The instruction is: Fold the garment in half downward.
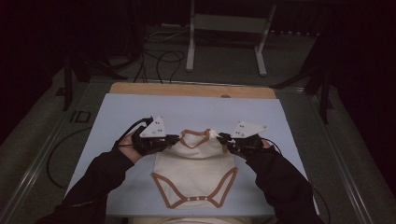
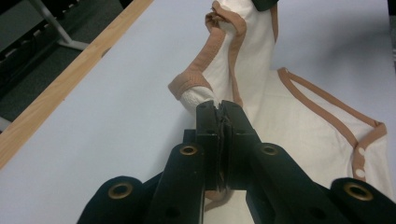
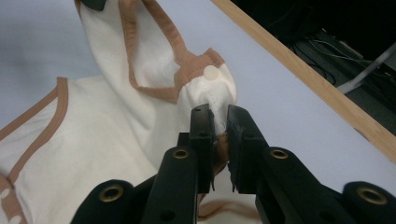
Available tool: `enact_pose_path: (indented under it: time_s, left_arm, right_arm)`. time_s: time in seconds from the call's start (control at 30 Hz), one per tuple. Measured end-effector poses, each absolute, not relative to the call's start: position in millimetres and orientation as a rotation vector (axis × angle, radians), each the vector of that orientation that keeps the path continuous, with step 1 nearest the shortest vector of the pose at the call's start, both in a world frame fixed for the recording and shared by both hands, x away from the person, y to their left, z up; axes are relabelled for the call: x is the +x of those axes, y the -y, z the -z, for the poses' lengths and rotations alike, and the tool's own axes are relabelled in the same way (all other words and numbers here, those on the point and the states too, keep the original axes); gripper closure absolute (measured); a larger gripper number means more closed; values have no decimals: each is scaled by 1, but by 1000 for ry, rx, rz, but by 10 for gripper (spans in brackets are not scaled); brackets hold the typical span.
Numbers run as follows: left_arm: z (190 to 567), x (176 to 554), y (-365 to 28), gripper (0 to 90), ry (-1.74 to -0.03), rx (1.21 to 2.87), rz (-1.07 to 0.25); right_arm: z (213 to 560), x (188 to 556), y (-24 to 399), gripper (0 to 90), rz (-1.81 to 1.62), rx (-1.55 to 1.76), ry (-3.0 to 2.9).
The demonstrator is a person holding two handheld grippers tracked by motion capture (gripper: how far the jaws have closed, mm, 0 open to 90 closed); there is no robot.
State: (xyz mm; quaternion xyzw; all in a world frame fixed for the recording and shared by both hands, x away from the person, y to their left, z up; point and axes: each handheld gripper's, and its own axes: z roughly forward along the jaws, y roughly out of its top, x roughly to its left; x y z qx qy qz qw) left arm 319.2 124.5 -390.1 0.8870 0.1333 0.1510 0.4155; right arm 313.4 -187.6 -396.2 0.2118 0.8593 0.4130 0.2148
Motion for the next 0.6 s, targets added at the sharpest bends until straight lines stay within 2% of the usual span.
enact_pose_path:
  time_s: [0.6]
  left_arm:
    - [426,291,-122,874,-319,2263,-299]
  right_arm:
    - [425,291,187,814,-1151,594,-2471]
